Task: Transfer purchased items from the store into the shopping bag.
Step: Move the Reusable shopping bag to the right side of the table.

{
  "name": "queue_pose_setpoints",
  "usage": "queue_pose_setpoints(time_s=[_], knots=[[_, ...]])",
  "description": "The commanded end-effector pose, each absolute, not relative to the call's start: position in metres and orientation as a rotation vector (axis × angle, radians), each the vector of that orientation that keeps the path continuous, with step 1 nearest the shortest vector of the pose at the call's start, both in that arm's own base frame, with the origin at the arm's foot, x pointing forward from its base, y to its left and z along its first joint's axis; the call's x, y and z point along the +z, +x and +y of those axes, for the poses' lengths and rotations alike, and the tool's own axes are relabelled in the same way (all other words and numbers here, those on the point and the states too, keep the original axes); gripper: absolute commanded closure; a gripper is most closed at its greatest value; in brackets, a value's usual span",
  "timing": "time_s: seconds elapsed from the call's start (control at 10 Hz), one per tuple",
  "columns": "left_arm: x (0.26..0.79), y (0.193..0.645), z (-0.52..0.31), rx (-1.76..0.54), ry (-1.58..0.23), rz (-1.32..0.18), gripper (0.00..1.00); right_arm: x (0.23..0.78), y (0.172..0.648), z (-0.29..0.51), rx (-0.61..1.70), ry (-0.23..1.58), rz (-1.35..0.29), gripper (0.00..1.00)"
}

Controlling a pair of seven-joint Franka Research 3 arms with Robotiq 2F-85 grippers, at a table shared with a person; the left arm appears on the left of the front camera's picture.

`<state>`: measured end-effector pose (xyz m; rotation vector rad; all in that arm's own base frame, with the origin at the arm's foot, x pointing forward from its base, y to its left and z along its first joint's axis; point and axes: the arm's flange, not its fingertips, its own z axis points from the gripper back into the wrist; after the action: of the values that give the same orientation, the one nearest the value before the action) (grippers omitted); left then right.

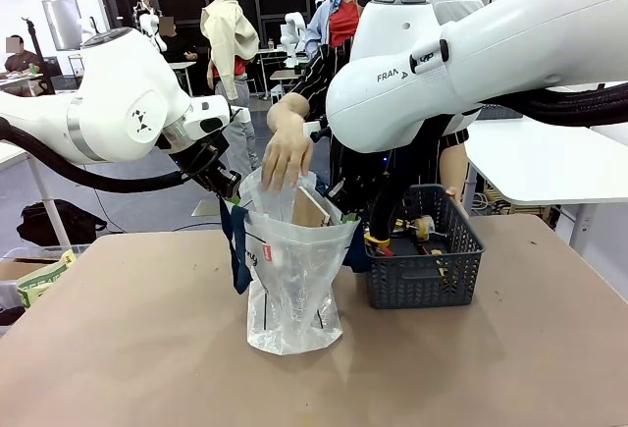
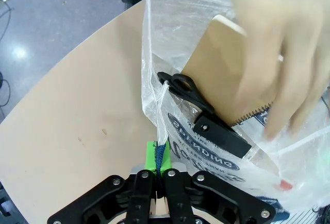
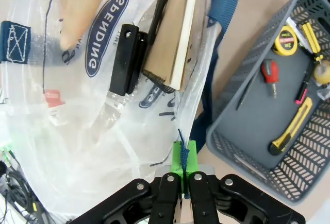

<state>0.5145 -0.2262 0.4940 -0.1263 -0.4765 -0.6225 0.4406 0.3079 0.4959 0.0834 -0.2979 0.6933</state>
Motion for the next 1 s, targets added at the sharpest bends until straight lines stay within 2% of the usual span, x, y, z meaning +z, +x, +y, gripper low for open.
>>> queue_pose_setpoints(time_s=[0.0,0.9], knots=[[0.4953,0.5157,-0.2245,-0.62,-0.125,-0.486,1.0,0.4965,0.4383,0.3047,0.69,0.089,-0.305,1.0],[0.4953,0.5157,-0.2245,-0.62,-0.125,-0.486,1.0,0.4965,0.4383,0.3047,0.69,0.089,-0.305,1.0]])
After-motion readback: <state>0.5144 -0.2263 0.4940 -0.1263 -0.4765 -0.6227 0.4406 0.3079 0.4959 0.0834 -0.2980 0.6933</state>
